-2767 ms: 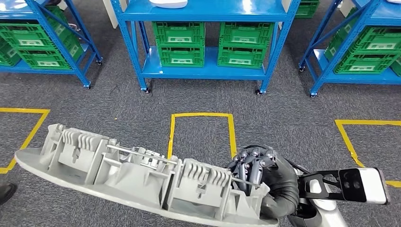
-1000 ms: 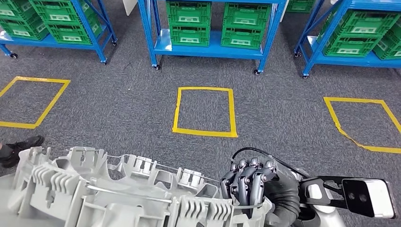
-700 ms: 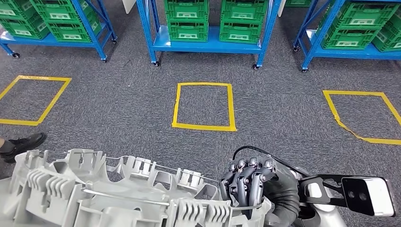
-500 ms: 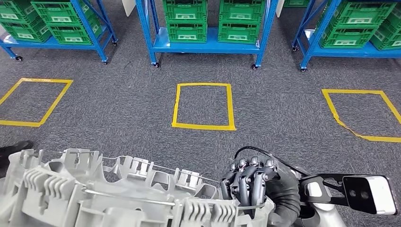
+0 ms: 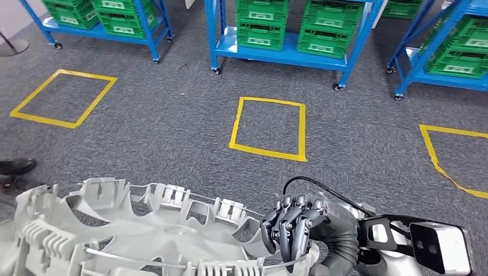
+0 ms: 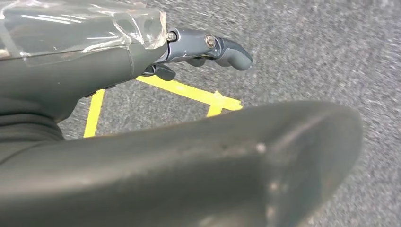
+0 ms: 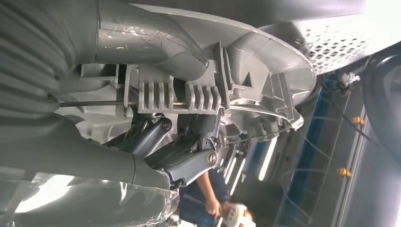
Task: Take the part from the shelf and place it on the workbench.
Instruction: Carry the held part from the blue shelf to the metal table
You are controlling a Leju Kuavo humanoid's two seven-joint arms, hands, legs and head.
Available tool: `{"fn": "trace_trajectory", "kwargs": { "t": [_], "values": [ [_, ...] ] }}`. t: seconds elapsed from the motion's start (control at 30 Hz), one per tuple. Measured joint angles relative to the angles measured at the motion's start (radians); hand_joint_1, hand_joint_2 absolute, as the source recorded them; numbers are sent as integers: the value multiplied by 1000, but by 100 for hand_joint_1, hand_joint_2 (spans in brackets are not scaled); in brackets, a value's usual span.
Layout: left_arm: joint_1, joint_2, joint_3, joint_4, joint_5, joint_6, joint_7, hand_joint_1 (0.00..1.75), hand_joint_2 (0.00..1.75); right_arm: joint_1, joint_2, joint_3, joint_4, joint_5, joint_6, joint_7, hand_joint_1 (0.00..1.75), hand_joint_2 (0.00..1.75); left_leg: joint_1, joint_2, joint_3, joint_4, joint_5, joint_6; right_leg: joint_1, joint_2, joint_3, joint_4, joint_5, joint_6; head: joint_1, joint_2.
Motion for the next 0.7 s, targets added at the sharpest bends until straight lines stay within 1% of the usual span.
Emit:
{"fn": "trace_trajectory", "kwargs": {
  "t": [0.03, 0.07, 0.1, 0.13, 0.17, 0.2, 0.23, 0.27, 0.3, 0.33, 0.37, 0.4, 0.43, 0.47, 0.5, 0.53, 0.57, 0.6, 0.63, 0.67, 0.7],
  "values": [
    [-5, 0, 5, 2, -14, -2, -4, 0, 0, 0, -2, 1, 0, 6, 0, -2, 175, 175, 0, -12, -2, 1, 2, -1, 0, 2, -3, 8, 4, 7, 0, 0],
    [-9, 0, 11, 4, -26, -4, -8, 0, 0, 0, -3, 3, 0, 11, 0, -2, 175, 175, 0, -24, -3, 3, 3, -2, -1, 5, 14, -26, 24, 15, 0, 0],
    [-13, 0, 15, 6, -33, -5, -11, 0, 0, -1, -4, 5, 0, 14, 0, -3, 175, 175, 0, -36, -4, 6, 4, -3, -2, 12, 49, -96, 54, 24, 0, 0],
    [-15, 0, 18, 7, -37, -5, -12, 0, 0, -2, -5, 6, 0, 15, 0, -3, 175, 175, 0, -47, -7, 12, 3, -6, -4, 29, 86, -175, 84, 29, 1, 0],
    [-18, 0, 20, 8, -40, -6, -14, 0, 0, -3, -5, 8, 0, 15, 0, -4, 175, 175, -2, -57, -13, 19, 1, -9, -6, 43, 114, -236, 105, 28, 0, 0],
    [-21, 0, 22, 8, -45, -8, -16, 0, 0, -5, -6, 9, 0, 15, 0, -4, 175, 175, -3, -66, -20, 26, 0, -14, -6, 54, 129, -274, 117, 24, 0, 0],
    [-23, 0, 25, 9, -51, -11, -20, 0, 0, -6, -6, 10, 0, 15, -1, -5, 175, 175, -4, -74, -27, 31, 1, -20, -5, 59, 133, -287, 121, 16, -1, 0],
    [-25, -1, 29, 10, -60, -19, -27, 0, 0, -8, -7, 11, 0, 15, -1, -5, 175, 175, -3, -81, -34, 33, 2, -25, -3, 50, 131, -287, 123, 9, -2, 0],
    [-28, -1, 36, 12, -72, -29, -36, 0, 0, -10, -7, 12, 0, 15, -1, -5, 175, 175, 0, -82, -38, 36, 3, -30, -4, 43, 131, -288, 126, 2, -1, 0],
    [-31, -1, 44, 14, -87, -39, -46, 0, 0, -13, -7, 14, 0, 16, -1, -5, 175, 175, 0, -70, -45, 45, -3, -36, -6, 34, 132, -289, 128, -3, -2, 0],
    [-37, -1, 53, 18, -104, -49, -58, 0, 0, -16, -7, 15, 0, 16, -2, -5, 175, 175, 1, -51, -58, 71, -19, -42, -9, 25, 133, -291, 131, -9, -5, 0],
    [-47, -1, 63, 24, -122, -56, -74, 0, 0, -18, -8, 17, 1, 16, -3, -6, 175, 175, 3, -27, -81, 119, -46, -48, -11, 15, 134, -292, 131, -12, -7, 0],
    [-59, -1, 73, 32, -140, -60, -91, 0, 0, -19, -9, 18, 3, 17, -5, -7, 175, 175, 5, -6, -114, 185, -79, -54, -10, 4, 134, -292, 131, -14, -10, 0],
    [-70, 0, 83, 42, -161, -64, -110, 0, 0, -20, -10, 19, 6, 20, -8, -9, 175, 175, 9, 3, -148, 256, -108, -59, -9, -8, 133, -292, 131, -16, -12, 0],
    [-79, 1, 92, 53, -182, -66, -129, 0, 0, -20, -11, 21, 10, 24, -10, -11, 175, 175, 12, 8, -176, 311, -125, -63, -9, -20, 133, -292, 130, -16, -12, 0],
    [-85, 1, 100, 63, -198, -69, -144, 0, 0, -20, -13, 22, 15, 28, -13, -14, 175, 175, 16, 11, -187, 331, -122, -65, -8, -31, 133, -292, 130, -16, -12, 0],
    [-88, 1, 107, 72, -211, -72, -154, 0, 0, -20, -14, 23, 19, 31, -15, -16, 175, 175, 18, 15, -177, 307, -101, -66, -8, -42, 133, -292, 129, -15, -12, 0],
    [-91, 1, 113, 79, -218, -75, -161, 0, 0, -22, -16, 24, 22, 32, -16, -17, 175, 175, 20, 24, -147, 246, -68, -66, -8, -51, 134, -292, 128, -15, -12, 0],
    [-96, 2, 119, 85, -222, -79, -164, 0, 0, -24, -17, 24, 25, 33, -18, -18, 175, 175, 19, 48, -107, 167, -37, -64, -7, -60, 136, -292, 127, -13, -12, 0],
    [-101, 2, 124, 90, -225, -81, -167, 0, 0, -27, -17, 24, 27, 33, -19, -19, 175, 175, 15, 69, -73, 100, -14, -60, -4, -68, 137, -292, 125, -10, -11, 0],
    [-105, 3, 127, 94, -227, -83, -168, 0, 0, -30, -18, 24, 28, 33, -19, -19, 175, 175, 11, 84, -53, 56, -2, -56, -1, -76, 138, -292, 123, -6, -11, 0]
  ]
}}
